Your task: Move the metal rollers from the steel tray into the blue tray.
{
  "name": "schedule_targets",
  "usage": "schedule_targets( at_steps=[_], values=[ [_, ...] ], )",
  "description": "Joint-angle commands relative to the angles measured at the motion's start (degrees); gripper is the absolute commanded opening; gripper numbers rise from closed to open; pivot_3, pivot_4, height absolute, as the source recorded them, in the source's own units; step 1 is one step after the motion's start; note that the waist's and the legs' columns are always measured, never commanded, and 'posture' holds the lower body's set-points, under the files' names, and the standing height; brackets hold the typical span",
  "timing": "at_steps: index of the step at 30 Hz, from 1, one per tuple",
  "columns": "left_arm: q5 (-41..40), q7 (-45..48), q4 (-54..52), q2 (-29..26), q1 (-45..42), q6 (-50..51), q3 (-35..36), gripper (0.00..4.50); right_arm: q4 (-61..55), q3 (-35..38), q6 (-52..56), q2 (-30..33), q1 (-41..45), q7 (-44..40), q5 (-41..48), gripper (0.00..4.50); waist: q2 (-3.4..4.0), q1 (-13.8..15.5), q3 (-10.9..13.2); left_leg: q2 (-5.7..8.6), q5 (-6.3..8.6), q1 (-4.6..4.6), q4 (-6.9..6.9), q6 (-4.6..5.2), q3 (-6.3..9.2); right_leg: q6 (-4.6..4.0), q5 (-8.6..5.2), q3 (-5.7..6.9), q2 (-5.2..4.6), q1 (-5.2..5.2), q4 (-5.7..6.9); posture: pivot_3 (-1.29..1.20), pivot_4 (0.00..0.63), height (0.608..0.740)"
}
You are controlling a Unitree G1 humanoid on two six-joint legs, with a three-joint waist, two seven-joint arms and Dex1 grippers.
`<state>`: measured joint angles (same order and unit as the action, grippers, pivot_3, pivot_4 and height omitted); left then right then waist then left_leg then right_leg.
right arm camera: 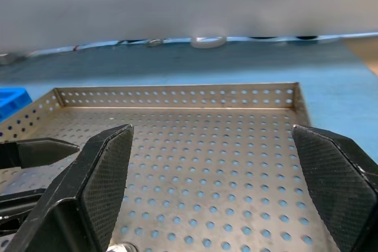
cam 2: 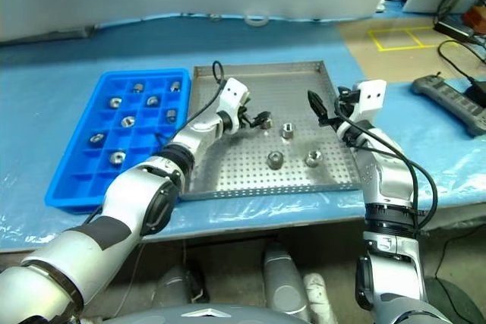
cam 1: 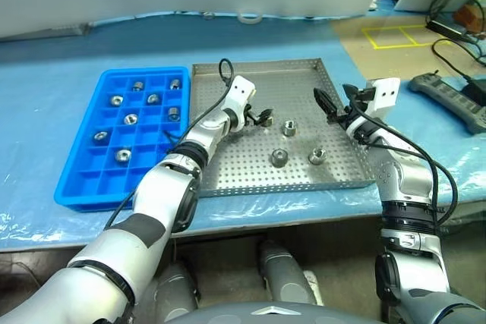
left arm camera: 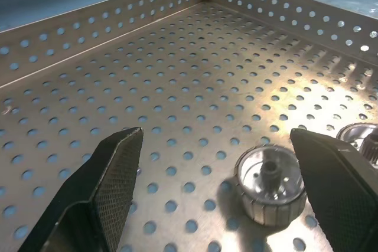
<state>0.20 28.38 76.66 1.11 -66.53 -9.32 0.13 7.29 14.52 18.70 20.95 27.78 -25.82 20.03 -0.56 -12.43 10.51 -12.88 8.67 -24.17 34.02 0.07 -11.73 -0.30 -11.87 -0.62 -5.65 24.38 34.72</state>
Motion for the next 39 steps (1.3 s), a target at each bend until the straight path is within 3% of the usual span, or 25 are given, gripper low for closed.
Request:
schedule_targets(
  at_steps=[1, 5, 14, 19, 24, 28, 39],
  values=[
    [0.67, 0.21, -0.14, 0.82, -1.5, 0.04, 0.88, 4.25, -3.74, -0.73, -0.51, 1.0, -0.61, 0.7, -0.97, 4.5, 0.0, -1.3, 0.0, 0.05, 0.05, -0.08, 0.07, 0.07, 0.0, 0.01, 0.0, 0.07, -0.1, -0.01, -0.01, -0.82, 0.15, 0.74],
    [2.2, -1.59, 0.3, 1.02, -0.75, 0.75, 0.76, 4.25, -5.84, -0.8, -0.04, 1.18, -2.37, 1.51, -1.05, 4.5, 0.0, -3.51, 0.0, 0.34, 0.22, -0.35, 0.27, 0.36, 0.01, 0.03, 0.0, 0.44, -0.58, -0.01, -0.06, -0.85, 0.15, 0.74],
    [1.75, -15.35, 0.41, -1.07, 0.01, 2.11, 5.02, 4.25, -7.75, 0.84, 0.94, 3.01, -4.93, 2.66, -0.1, 4.5, 0.0, -7.62, 0.0, 0.88, 0.56, -0.96, 0.85, 0.96, 0.23, 0.08, -0.01, 0.68, -1.12, 0.01, -0.21, -0.84, 0.15, 0.74],
    [2.23, -8.02, 0.7, -0.91, 1.85, 5.8, 5.21, 4.25, -5.67, -0.57, 0.45, 2.55, -2.57, 2.47, -0.78, 4.5, 0.0, -8.94, 0.0, 1.21, 0.73, -1.09, 1.09, 1.24, 0.24, 0.21, -0.04, 0.68, -1.55, -0.05, -0.26, -0.82, 0.15, 0.74],
    [3.15, 4.16, 0.01, 0.72, 5.28, 7.25, 3.06, 3.03, -4.23, -2.16, -0.27, 2.2, -1.71, 1.97, -1.66, 4.5, 0.08, -8.7, -0.05, 1.26, 0.78, -1.1, 1.1, 1.33, 0.3, 0.21, -0.04, 0.86, -1.69, -0.24, -0.42, -0.8, 0.15, 0.74],
    [1.08, 2.71, -1.19, 0.26, 5.75, 5.61, 5.59, 1.85, -4.12, -2.24, -0.42, 2.36, -1.99, 1.92, -1.62, 4.5, 0.11, -8.73, -0.06, 1.2, 0.82, -1.09, 1.06, 1.46, 0.37, 0.2, -0.04, 1.1, -1.71, -0.56, -0.81, -0.8, 0.15, 0.74],
    [-9.43, -5.33, -9.65, -8.83, 6.84, -6.59, 17.74, 1.85, 2.23, -5.11, -2.55, 0.8, 2.27, -0.15, -2.88, 4.5, 0.11, -9.15, -0.05, 1.21, 0.93, -1.18, 1.06, 1.65, 0.36, 0.22, -0.02, 1.18, -1.77, -0.51, -0.94, -0.66, 0.15, 0.74]
  ],
)
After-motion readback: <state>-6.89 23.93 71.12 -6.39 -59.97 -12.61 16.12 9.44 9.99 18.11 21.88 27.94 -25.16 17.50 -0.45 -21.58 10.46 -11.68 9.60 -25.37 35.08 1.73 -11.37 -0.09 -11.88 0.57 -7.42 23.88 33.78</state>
